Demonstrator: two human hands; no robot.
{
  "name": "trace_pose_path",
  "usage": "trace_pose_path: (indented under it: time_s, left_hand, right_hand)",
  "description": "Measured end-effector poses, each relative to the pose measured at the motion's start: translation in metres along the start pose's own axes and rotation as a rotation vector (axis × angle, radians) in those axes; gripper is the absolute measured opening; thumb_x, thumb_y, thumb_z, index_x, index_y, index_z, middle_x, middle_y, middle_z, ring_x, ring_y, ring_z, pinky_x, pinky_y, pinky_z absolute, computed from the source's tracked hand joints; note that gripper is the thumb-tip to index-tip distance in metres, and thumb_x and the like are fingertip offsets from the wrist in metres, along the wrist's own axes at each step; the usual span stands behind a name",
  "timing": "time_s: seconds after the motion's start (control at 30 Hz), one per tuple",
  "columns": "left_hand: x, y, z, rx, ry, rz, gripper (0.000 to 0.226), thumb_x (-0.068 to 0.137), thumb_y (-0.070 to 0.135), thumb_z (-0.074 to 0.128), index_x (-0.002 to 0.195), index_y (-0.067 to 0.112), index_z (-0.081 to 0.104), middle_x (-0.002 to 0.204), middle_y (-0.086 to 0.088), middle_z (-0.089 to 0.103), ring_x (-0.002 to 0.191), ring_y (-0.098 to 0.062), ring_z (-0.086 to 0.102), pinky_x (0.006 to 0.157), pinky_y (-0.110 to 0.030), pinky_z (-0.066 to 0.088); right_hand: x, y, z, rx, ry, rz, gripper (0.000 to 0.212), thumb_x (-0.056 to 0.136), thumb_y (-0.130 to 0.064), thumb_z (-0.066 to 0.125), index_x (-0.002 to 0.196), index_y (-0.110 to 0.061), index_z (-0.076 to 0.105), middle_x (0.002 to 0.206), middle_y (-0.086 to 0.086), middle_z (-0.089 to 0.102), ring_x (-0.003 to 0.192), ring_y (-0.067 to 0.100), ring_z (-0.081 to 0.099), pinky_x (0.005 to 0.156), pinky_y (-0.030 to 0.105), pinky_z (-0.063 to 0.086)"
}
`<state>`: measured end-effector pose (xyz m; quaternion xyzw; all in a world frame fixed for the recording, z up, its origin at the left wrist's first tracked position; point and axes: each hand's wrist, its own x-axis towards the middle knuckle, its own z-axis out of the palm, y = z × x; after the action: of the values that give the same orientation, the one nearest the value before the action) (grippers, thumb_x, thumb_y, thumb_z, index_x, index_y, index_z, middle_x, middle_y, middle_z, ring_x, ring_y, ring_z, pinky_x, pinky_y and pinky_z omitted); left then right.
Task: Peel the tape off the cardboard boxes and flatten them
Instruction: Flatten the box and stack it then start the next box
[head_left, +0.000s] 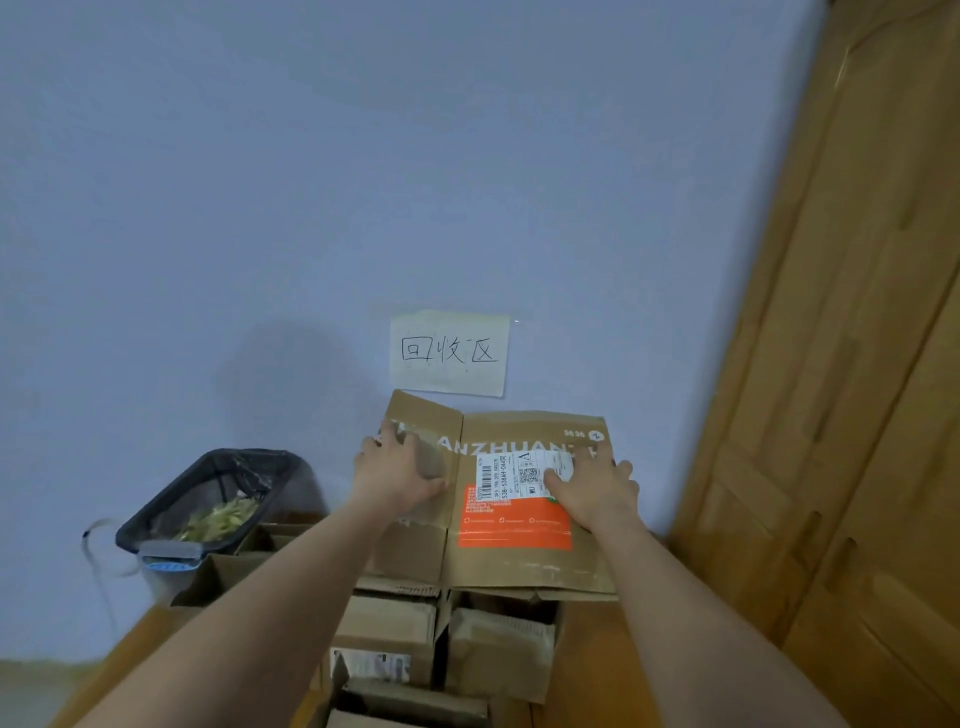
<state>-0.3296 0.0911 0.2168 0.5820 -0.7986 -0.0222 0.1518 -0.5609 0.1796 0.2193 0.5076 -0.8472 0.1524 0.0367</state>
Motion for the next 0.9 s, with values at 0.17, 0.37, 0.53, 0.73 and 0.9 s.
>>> trace_pose_path:
  time_s: [0.17,0.37,0.53,0.73,0.9]
  left_hand:
    - [0.029,-0.003,0.019,-0.018,-0.022,-0.013,0.079,0.082,0.066,0.057,0.140,0.016,0.037,0.152,-0.012,0.022,0.125,-0.035,0.038,0.100,-0.044,0.039]
    - [0.081,-0.021,0.046,-0.020,-0.066,-0.033,0.085,0.083,0.064,0.057,0.146,0.014,0.028,0.157,-0.014,0.011,0.134,-0.036,0.028,0.106,-0.046,0.035]
    - [0.125,-0.039,0.078,-0.040,-0.089,-0.027,0.086,0.082,0.065,0.056,0.146,0.014,0.027,0.158,-0.015,0.007,0.139,-0.038,0.019,0.108,-0.048,0.032]
    - [0.168,-0.058,0.111,-0.060,-0.133,-0.043,0.092,0.080,0.067,0.058,0.146,0.012,0.028,0.157,-0.016,0.008,0.140,-0.039,0.016,0.110,-0.051,0.030]
    - [0.203,-0.069,0.130,-0.086,-0.148,-0.054,0.093,0.080,0.065,0.061,0.147,0.010,0.028,0.158,-0.016,0.011,0.141,-0.039,0.016,0.109,-0.051,0.030]
  right_hand:
    - [0.032,-0.004,0.013,-0.031,-0.002,-0.017,0.067,0.090,-0.058,0.042,0.142,-0.016,0.036,0.148,0.010,0.025,0.122,0.035,0.037,0.096,0.044,0.038]
    - [0.077,-0.028,0.045,-0.055,-0.034,-0.020,0.071,0.090,-0.060,0.042,0.144,-0.016,0.031,0.148,0.009,0.023,0.124,0.034,0.034,0.097,0.044,0.037]
    - [0.115,-0.046,0.075,-0.082,-0.047,-0.019,0.071,0.090,-0.058,0.041,0.146,-0.016,0.028,0.149,0.006,0.020,0.126,0.034,0.031,0.098,0.046,0.036]
    - [0.157,-0.059,0.115,-0.097,-0.096,-0.004,0.071,0.090,-0.059,0.042,0.147,-0.018,0.027,0.153,0.006,0.019,0.130,0.034,0.029,0.101,0.046,0.034]
    - [0.198,-0.062,0.139,-0.079,-0.121,-0.041,0.072,0.089,-0.058,0.045,0.147,-0.018,0.028,0.155,0.005,0.018,0.130,0.036,0.030,0.100,0.045,0.035]
